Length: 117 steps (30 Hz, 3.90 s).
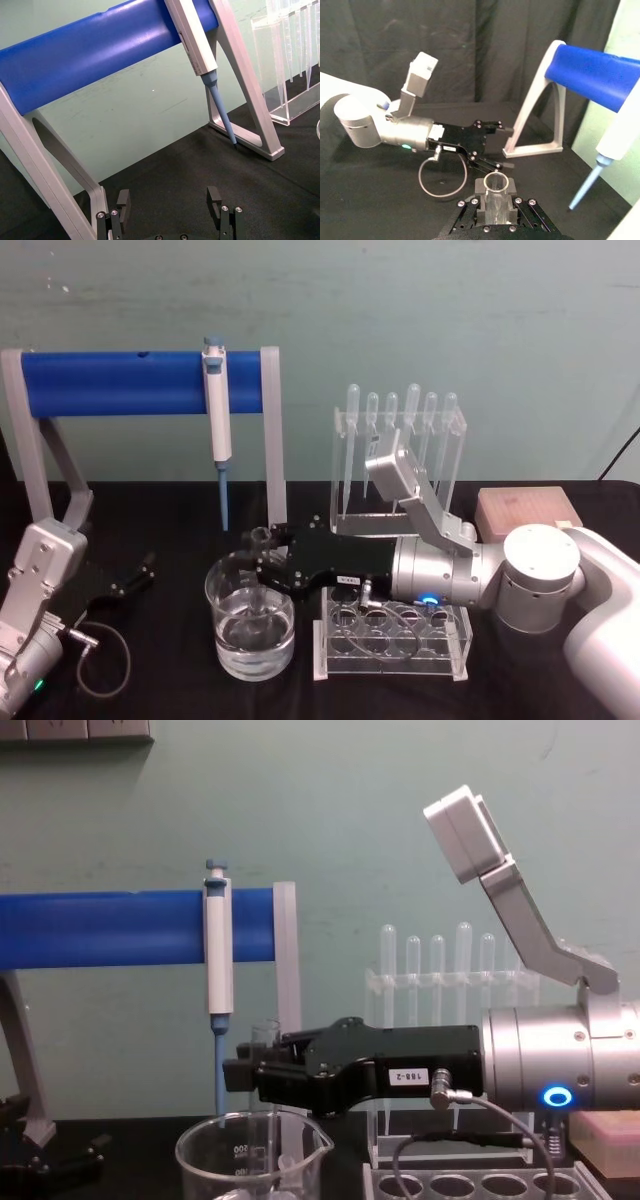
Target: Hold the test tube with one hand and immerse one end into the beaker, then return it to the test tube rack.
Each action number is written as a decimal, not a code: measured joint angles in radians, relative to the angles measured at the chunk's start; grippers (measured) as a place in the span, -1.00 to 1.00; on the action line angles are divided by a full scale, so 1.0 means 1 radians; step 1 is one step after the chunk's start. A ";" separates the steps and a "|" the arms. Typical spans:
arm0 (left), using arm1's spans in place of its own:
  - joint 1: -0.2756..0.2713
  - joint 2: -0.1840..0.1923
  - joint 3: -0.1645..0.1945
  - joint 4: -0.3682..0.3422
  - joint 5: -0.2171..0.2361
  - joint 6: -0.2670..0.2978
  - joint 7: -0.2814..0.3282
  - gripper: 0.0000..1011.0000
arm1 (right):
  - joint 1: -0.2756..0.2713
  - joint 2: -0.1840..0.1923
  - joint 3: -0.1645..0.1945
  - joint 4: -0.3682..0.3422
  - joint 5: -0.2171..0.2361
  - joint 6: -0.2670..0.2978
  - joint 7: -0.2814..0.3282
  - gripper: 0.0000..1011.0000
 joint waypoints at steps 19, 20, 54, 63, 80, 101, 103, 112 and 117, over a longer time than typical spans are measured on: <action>0.000 0.000 0.000 0.000 0.000 0.000 0.000 0.98 | 0.034 0.039 0.017 -0.070 0.058 0.042 0.045 -0.55; 0.000 0.000 0.000 0.000 0.000 0.000 0.000 0.98 | 0.038 0.048 0.017 -0.084 0.063 0.053 0.047 -0.55; 0.000 0.000 0.000 0.000 0.000 0.000 0.000 0.98 | -0.052 0.341 0.122 -0.425 0.184 0.150 -0.049 -0.55; 0.000 0.000 0.000 0.000 0.000 0.000 0.000 0.98 | -0.139 0.400 0.156 -0.454 0.208 0.123 -0.068 -0.55; 0.000 0.000 0.000 0.000 0.000 0.000 0.000 0.98 | -0.193 0.409 0.171 -0.428 0.189 0.090 -0.061 -0.55; 0.000 0.000 0.000 0.000 0.000 0.000 0.000 0.98 | -0.222 0.382 0.174 -0.384 0.154 0.042 -0.040 -0.55; 0.000 0.000 0.000 0.000 0.000 0.000 0.000 0.98 | -0.222 0.376 0.174 -0.374 0.147 0.033 -0.037 -0.55; 0.000 0.000 0.000 0.000 0.000 0.000 0.000 0.98 | -0.230 0.360 0.173 -0.350 0.124 0.006 -0.035 -0.55; 0.000 0.000 0.000 0.000 0.000 0.000 0.000 0.98 | -0.235 0.350 0.173 -0.334 0.113 -0.009 -0.031 -0.55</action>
